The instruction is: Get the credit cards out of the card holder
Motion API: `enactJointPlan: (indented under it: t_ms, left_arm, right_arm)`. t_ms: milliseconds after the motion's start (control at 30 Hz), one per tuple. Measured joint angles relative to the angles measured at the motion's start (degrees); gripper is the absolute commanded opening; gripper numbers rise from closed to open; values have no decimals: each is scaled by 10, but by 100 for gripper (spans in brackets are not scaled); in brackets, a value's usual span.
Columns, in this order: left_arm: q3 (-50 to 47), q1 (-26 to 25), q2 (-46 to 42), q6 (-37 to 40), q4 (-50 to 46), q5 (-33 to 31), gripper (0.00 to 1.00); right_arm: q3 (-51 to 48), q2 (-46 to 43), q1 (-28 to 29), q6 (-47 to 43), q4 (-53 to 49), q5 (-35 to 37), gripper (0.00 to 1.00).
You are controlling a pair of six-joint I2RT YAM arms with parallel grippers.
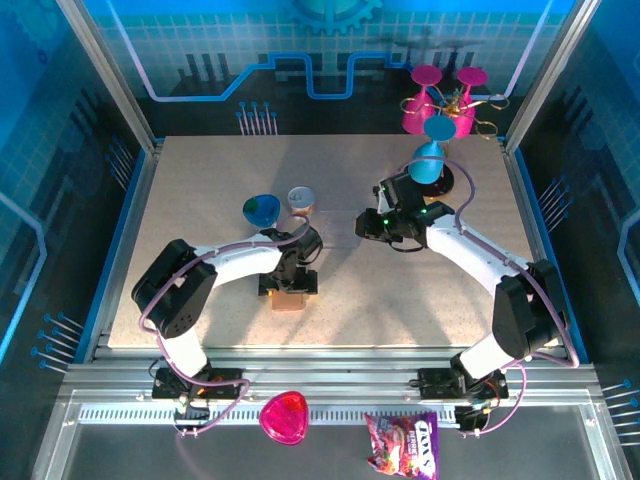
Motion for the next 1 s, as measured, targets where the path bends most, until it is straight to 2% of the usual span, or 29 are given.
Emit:
enactJointPlan:
  t_ms: [167,633,833,1000]
  left_arm:
    - [24,-9,1,-10,-2,3,85]
    - [104,-22,62,-10,-2,20,85]
    - [106,-25,66,-20,7,39,91]
    - [65,-26,47,-27,28,53,89]
  right_arm:
    - [-1,0,0,0,0,0,28]
    - [-11,-28,-8,-4,-3,0,28]
    - [-21,-45,-8,-4,-7,-3,29]
    - [-40,-54,-2,-2,-11,-7,29]
